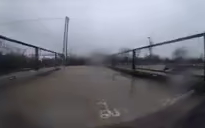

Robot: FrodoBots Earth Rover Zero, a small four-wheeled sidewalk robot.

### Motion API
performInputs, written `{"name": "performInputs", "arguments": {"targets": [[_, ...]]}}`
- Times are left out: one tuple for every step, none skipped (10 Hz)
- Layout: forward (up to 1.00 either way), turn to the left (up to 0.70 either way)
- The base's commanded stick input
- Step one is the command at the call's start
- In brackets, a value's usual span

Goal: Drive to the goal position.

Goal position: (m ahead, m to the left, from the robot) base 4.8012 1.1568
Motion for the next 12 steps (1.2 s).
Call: {"name": "performInputs", "arguments": {"targets": [[1.0, 0.0], [1.0, 0.0], [1.0, 0.0], [1.0, 0.0], [1.0, 0.0], [1.0, 0.0], [1.0, 0.0], [1.0, 0.0], [1.0, 0.0], [1.0, 0.0], [1.0, 0.0], [1.0, 0.0]]}}
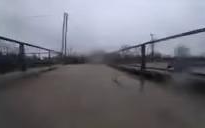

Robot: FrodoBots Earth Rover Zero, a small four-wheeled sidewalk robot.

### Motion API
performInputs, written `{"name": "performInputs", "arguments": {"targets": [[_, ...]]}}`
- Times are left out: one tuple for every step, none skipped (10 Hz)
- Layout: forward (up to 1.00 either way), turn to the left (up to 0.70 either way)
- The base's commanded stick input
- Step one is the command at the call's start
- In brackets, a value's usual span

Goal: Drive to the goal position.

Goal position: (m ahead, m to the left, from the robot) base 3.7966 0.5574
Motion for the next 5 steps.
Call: {"name": "performInputs", "arguments": {"targets": [[1.0, 0.0], [1.0, 0.0], [1.0, 0.0], [1.0, 0.0], [1.0, 0.0]]}}
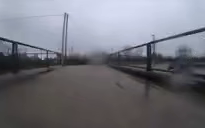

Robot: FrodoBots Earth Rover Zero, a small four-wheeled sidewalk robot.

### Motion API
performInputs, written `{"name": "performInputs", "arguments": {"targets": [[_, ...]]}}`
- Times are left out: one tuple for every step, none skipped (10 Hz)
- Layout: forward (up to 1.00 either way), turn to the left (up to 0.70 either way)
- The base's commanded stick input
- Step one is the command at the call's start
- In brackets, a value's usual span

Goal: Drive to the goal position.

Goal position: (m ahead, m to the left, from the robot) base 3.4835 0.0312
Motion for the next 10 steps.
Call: {"name": "performInputs", "arguments": {"targets": [[1.0, 0.0], [1.0, 0.0], [1.0, 0.0], [1.0, 0.0], [1.0, 0.0], [1.0, 0.0], [1.0, 0.0], [1.0, 0.0], [1.0, 0.0], [1.0, 0.0]]}}
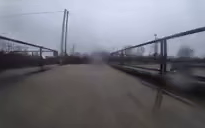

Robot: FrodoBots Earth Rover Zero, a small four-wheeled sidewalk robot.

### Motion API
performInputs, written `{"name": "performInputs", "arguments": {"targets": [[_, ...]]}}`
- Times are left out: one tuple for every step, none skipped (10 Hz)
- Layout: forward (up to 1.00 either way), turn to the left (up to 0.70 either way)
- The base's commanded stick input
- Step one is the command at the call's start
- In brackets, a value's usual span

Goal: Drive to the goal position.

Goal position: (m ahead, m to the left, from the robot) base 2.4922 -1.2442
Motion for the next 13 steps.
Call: {"name": "performInputs", "arguments": {"targets": [[1.0, 0.0], [1.0, 0.0], [1.0, 0.0], [1.0, 0.0], [1.0, 0.0], [1.0, 0.0], [1.0, 0.0], [1.0, 0.0], [1.0, 0.0], [1.0, 0.0], [1.0, 0.0], [1.0, 0.0], [1.0, 0.0]]}}
